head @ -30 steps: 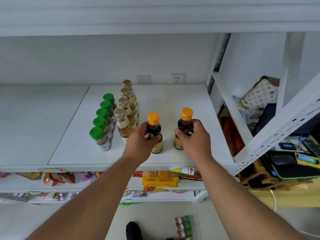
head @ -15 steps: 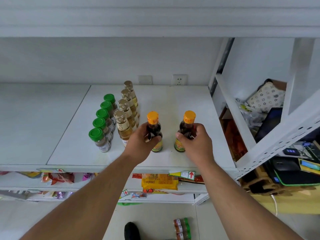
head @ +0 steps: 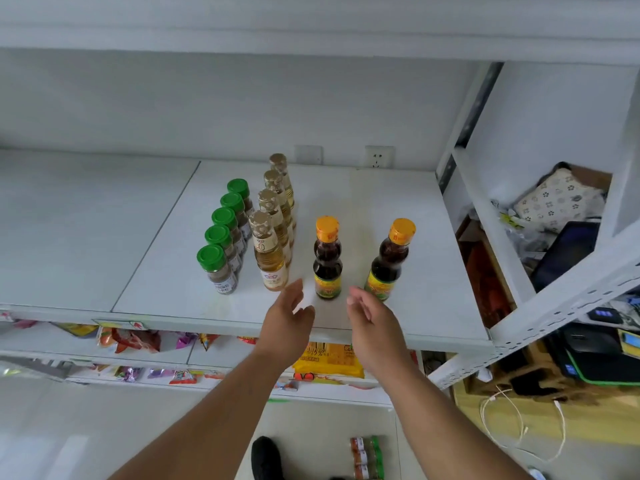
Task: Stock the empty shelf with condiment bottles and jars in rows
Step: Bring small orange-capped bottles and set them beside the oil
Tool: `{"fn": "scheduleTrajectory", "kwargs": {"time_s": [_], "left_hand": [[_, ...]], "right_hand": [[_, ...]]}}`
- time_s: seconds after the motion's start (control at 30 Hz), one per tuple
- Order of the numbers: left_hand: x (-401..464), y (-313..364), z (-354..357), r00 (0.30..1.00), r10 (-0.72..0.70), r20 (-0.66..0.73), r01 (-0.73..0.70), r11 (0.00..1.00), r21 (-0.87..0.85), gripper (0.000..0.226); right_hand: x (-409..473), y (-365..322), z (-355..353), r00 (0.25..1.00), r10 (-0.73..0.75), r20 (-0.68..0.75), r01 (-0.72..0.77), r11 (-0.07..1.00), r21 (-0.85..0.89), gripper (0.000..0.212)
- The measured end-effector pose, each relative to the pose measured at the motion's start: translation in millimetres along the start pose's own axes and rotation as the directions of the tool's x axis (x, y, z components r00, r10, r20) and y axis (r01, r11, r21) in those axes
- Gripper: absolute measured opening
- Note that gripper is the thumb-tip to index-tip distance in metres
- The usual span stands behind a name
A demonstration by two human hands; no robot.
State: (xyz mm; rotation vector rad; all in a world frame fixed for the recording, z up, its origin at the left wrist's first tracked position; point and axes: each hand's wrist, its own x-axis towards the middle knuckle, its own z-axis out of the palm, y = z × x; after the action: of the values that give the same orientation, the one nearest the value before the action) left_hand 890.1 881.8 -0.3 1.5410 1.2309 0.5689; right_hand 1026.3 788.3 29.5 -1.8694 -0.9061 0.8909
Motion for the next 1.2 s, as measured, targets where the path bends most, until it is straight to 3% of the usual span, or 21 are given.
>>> {"fn": "scheduleTrajectory", "kwargs": {"time_s": [0.13,0.6,1.0,1.2], "left_hand": [[9,5,5,0.999,0.031,0.039,-0.03,0.999,-0.014,0.058],[58,11,14,0.983,0.131,0.129,-0.129,0.991,-0.021,0.062],[88,14,14,0.987,0.086,0.135,-0.087,0.996,-0.002,0.065],[50,16,17,0.989,0.036,0.14,-0.028,0.998,-0.059,0.065]], "right_hand": [[30,-6,22,0.995,0.097,0.004,-0.097,0.99,0.105,0.045],[79,-17,40,0.985,0.161,-0.057,-0.139,0.95,0.281,0.047],[103,-25,40,0.982,0.175,-0.074,-0.149,0.95,0.273,0.048],[60,-14,31,0.99,0.134,-0.05,-0.115,0.952,0.284,0.049]]}}
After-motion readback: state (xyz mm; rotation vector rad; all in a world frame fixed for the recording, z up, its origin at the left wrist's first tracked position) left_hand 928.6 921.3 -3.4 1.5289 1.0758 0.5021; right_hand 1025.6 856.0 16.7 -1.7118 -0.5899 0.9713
